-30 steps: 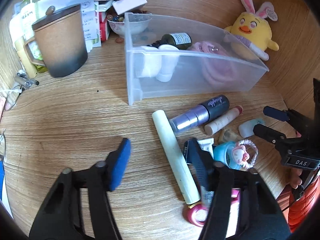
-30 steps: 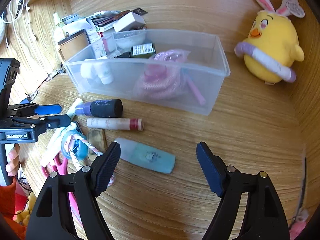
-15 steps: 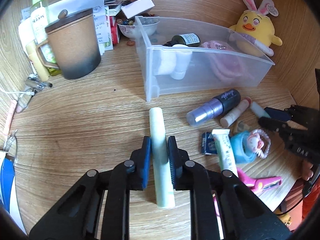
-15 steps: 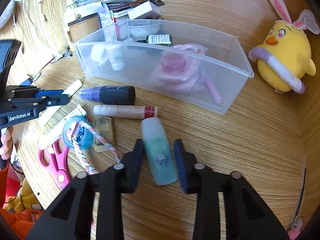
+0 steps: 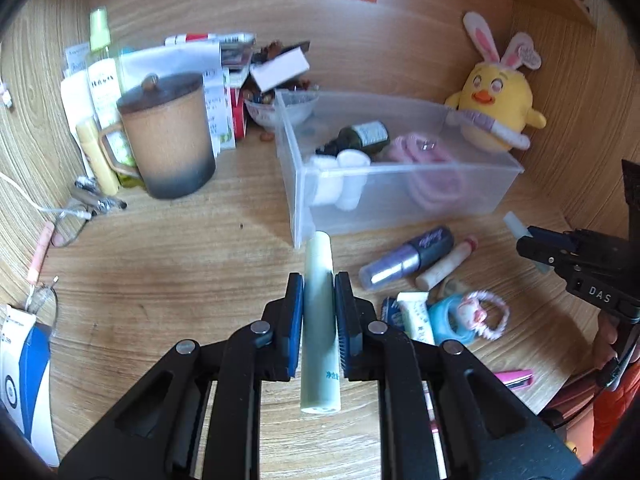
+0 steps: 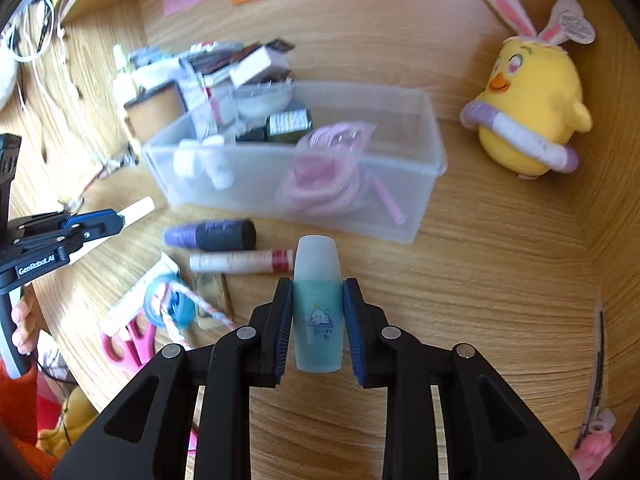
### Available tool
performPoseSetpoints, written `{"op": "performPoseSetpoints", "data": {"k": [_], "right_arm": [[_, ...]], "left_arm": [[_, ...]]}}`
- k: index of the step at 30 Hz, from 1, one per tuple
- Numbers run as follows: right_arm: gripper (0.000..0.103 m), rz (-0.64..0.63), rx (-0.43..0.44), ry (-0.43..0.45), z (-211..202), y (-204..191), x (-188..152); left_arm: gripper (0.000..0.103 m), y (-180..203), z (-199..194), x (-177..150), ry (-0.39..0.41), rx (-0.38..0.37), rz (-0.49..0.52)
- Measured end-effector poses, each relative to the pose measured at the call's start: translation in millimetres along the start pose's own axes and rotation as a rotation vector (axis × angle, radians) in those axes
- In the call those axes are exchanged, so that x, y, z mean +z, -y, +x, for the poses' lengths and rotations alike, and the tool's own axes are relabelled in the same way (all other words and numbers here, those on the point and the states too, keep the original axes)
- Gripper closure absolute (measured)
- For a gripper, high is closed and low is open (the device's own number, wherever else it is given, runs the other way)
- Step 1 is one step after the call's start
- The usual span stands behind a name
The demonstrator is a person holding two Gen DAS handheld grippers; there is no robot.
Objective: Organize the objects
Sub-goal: 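Place white tube and teal bottle into the clear box, release both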
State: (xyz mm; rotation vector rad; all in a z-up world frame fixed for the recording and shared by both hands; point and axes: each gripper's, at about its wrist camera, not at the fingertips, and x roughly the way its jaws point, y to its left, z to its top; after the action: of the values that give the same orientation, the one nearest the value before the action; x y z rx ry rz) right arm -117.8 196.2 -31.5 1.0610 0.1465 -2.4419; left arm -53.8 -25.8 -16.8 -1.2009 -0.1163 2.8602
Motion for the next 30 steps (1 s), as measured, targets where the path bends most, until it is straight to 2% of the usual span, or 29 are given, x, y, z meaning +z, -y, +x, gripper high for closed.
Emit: {"op": "performPoseSetpoints", "data": {"k": [7, 14, 23, 30], "right_arm": [[0.080, 0.023, 0.009, 0.084, -21, 1, 19], [0.080, 0.031, -0.003, 0.150, -34, 0, 40], [0.080, 0.047, -0.017, 0.181, -29, 1, 64], [0.080, 0.048, -0.035, 0.136, -1, 7, 80]], "left_arm": [[0.088, 10, -28, 19, 0.090, -0.023, 0.026], [0.088, 21, -27, 41, 0.142, -0.026, 0.034], [0.088, 27, 6, 69, 0.095, -0.096, 0.003], [0.088, 38, 34, 86, 0.035, -0.121, 0.021]]}}
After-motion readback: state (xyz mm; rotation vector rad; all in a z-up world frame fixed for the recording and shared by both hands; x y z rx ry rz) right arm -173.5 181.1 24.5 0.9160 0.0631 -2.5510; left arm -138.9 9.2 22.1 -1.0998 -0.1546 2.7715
